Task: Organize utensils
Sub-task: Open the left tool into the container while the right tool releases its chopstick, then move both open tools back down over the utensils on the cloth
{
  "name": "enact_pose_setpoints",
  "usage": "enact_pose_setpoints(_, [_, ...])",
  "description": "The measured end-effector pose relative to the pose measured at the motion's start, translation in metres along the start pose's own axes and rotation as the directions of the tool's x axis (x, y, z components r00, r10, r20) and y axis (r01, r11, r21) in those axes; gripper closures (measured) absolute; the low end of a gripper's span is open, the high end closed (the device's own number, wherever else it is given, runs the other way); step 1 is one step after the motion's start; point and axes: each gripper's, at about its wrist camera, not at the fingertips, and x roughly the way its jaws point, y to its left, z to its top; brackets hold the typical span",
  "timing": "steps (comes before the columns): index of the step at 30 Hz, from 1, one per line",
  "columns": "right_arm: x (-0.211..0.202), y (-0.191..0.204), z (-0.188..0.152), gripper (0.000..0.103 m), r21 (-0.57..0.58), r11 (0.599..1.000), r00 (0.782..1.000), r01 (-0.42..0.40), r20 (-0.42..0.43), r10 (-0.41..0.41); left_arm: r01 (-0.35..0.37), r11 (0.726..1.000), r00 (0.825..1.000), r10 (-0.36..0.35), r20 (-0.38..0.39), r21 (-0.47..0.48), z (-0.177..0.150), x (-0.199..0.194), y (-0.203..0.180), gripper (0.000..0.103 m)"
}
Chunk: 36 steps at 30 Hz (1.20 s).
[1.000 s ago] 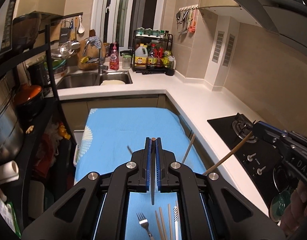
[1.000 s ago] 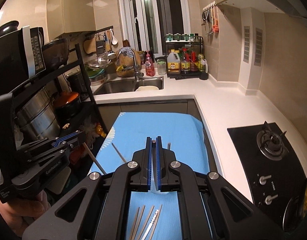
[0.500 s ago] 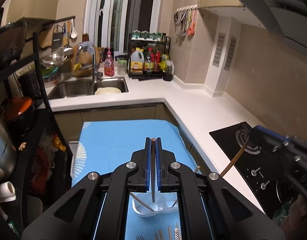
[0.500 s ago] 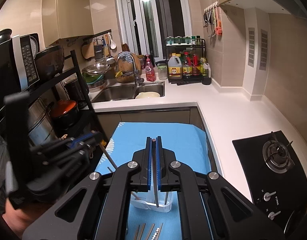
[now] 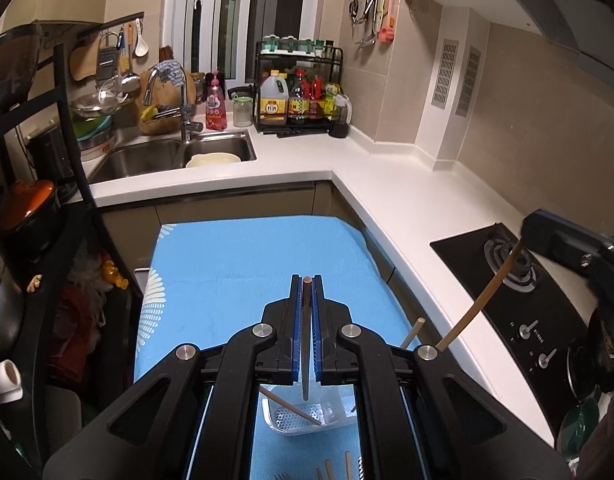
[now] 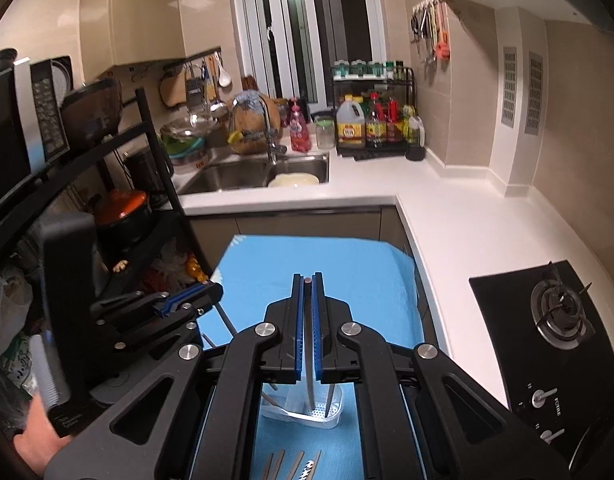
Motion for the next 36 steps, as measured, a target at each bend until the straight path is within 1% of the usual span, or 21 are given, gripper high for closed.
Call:
enact_pose_setpoints(2, [0.016, -0.002, -0.009, 0.099, 0.003, 1.0, 1.0, 0.003, -0.031, -0.003, -0.011, 1.0, 1.0, 0.012, -0.023, 0.008, -0.003, 0.008, 0.001, 0.098])
enact_pose_setpoints(6, [0.037, -0.006, -0.026, 0.099, 0.007, 1.0, 0.998, 0.008, -0.067, -0.008, -0.025, 0.999, 0.998, 0.027, -0.049, 0.035, -0.012, 0.019, -0.002, 0.098])
enact_pose_setpoints(8, [0.043, -0.007, -0.033, 0.096, 0.012, 1.0, 0.996, 0.013, -0.088, -0.012, -0.025, 0.999, 0.998, 0.028, -0.06, 0.046, -0.015, 0.021, -0.004, 0.098])
enact_pose_setpoints(9, [0.044, -0.009, -0.036, 0.092, 0.018, 1.0, 0.995, 0.016, -0.095, -0.014, -0.02, 0.999, 0.998, 0.023, -0.066, 0.047, -0.016, 0.021, -0.005, 0.098])
enact_pose_setpoints(10, [0.043, -0.011, -0.039, 0.086, 0.024, 1.0, 0.995, 0.014, -0.099, -0.011, -0.017, 0.999, 0.998, 0.02, -0.066, 0.045, -0.017, 0.019, -0.006, 0.096])
enact_pose_setpoints(11, [0.041, -0.012, -0.041, 0.082, 0.028, 1.0, 0.995, 0.014, -0.096, -0.011, -0.014, 0.999, 0.998, 0.016, -0.059, 0.044, -0.017, 0.015, -0.006, 0.095])
enact_pose_setpoints(12, [0.037, -0.013, -0.043, 0.077, 0.028, 0.999, 0.996, 0.023, -0.087, -0.02, -0.01, 0.999, 0.999, 0.012, -0.046, 0.044, -0.018, 0.009, -0.006, 0.088])
enact_pose_setpoints(13, [0.033, -0.014, -0.044, 0.074, 0.03, 0.999, 0.997, 0.03, -0.078, -0.028, -0.011, 0.999, 1.0, 0.012, -0.028, 0.047, -0.019, 0.002, -0.007, 0.082])
enact_pose_setpoints(14, [0.027, -0.015, -0.046, 0.074, 0.032, 0.999, 0.997, 0.03, -0.068, -0.028, -0.019, 0.998, 1.0, 0.02, -0.012, 0.053, -0.02, -0.005, -0.008, 0.081])
enact_pose_setpoints(17, [0.007, -0.013, -0.052, 0.074, 0.027, 0.999, 0.999, 0.03, -0.037, -0.029, -0.021, 0.998, 0.999, 0.02, 0.029, 0.054, -0.026, -0.025, -0.01, 0.08])
enact_pose_setpoints(20, [-0.017, -0.009, -0.062, 0.074, 0.017, 0.999, 0.999, 0.038, 0.005, -0.038, -0.023, 0.999, 0.997, 0.02, 0.074, 0.049, -0.04, -0.05, -0.011, 0.08])
enact_pose_setpoints(25, [-0.058, -0.001, -0.094, 0.074, 0.012, 0.999, 0.996, 0.047, 0.073, -0.048, -0.014, 0.999, 0.99, 0.007, 0.139, 0.045, -0.079, -0.087, -0.013, 0.08])
enact_pose_setpoints(28, [-0.073, -0.001, -0.12, 0.074, 0.017, 0.999, 0.995, 0.048, 0.089, -0.049, -0.012, 0.999, 0.986, 0.004, 0.166, 0.044, -0.114, -0.103, -0.013, 0.08])
enact_pose_setpoints(30, [-0.08, -0.001, -0.143, 0.077, 0.025, 0.999, 0.994, 0.046, 0.093, -0.048, -0.004, 0.999, 0.985, -0.004, 0.171, 0.044, -0.136, -0.108, -0.013, 0.08])
enact_pose_setpoints(31, [-0.082, -0.002, -0.155, 0.083, 0.03, 0.999, 0.995, 0.044, 0.093, -0.047, -0.003, 0.999, 0.985, -0.004, 0.172, 0.042, -0.148, -0.109, -0.012, 0.08])
enact_pose_setpoints(32, [-0.082, -0.003, -0.165, 0.086, 0.037, 0.999, 0.995, 0.041, 0.09, -0.044, -0.006, 0.999, 0.985, -0.002, 0.173, 0.041, -0.162, -0.11, -0.012, 0.08])
enact_pose_setpoints(33, [-0.082, -0.004, -0.177, 0.091, 0.05, 0.998, 0.996, 0.034, 0.084, -0.038, -0.005, 0.999, 0.985, -0.003, 0.173, 0.044, -0.175, -0.111, -0.012, 0.083])
enact_pose_setpoints(34, [-0.081, -0.006, -0.188, 0.093, 0.064, 0.998, 0.997, 0.028, 0.076, -0.033, -0.005, 0.999, 0.985, -0.003, 0.172, 0.046, -0.184, -0.11, -0.011, 0.088])
enact_pose_setpoints(36, [-0.077, -0.009, -0.212, 0.097, 0.1, 0.995, 0.998, 0.017, 0.056, -0.023, -0.012, 0.999, 0.987, 0.006, 0.163, 0.042, -0.206, -0.109, -0.01, 0.09])
